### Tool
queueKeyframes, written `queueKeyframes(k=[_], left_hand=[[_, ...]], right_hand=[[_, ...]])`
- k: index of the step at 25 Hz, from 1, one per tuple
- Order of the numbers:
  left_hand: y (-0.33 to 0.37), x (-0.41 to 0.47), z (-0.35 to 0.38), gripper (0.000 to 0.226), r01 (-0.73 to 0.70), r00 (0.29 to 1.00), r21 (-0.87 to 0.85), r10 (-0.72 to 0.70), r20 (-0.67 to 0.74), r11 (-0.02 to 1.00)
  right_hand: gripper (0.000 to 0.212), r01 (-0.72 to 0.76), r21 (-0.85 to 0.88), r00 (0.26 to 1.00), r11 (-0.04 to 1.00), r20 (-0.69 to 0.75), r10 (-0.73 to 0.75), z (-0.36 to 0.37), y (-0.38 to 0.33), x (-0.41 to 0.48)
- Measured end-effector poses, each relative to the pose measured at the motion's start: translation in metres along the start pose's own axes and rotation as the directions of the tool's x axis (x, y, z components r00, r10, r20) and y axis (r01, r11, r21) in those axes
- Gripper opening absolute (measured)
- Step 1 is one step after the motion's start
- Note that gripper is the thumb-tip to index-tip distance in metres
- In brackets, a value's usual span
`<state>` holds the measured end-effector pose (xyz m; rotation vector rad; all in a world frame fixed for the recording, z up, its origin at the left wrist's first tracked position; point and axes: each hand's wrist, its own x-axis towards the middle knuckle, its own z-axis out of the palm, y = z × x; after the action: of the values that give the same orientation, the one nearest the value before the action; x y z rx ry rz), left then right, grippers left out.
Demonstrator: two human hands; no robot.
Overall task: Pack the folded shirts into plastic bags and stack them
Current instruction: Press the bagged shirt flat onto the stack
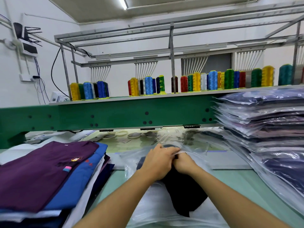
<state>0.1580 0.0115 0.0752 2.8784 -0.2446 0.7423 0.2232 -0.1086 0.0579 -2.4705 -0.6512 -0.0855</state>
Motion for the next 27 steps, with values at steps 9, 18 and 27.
queueKeyframes(k=[9,18,27], left_hand=[[0.013,0.010,0.002,0.046,0.012,0.978,-0.363,0.065,0.200,0.932],[-0.014,-0.036,0.001,0.086,0.344,0.938,-0.031,-0.342,0.046,0.939],[-0.035,-0.049,-0.016,0.087,0.565,0.816,-0.584,-0.293,0.497,0.583]], right_hand=[[0.050,0.025,-0.194,0.987,0.981,0.158,0.007,0.003,0.004,-0.004],[0.039,-0.114,0.009,0.992,0.993,-0.047,0.114,0.004,0.012,0.016],[0.016,-0.186,0.035,0.982,0.982,-0.034,0.187,0.001,0.005,0.019]])
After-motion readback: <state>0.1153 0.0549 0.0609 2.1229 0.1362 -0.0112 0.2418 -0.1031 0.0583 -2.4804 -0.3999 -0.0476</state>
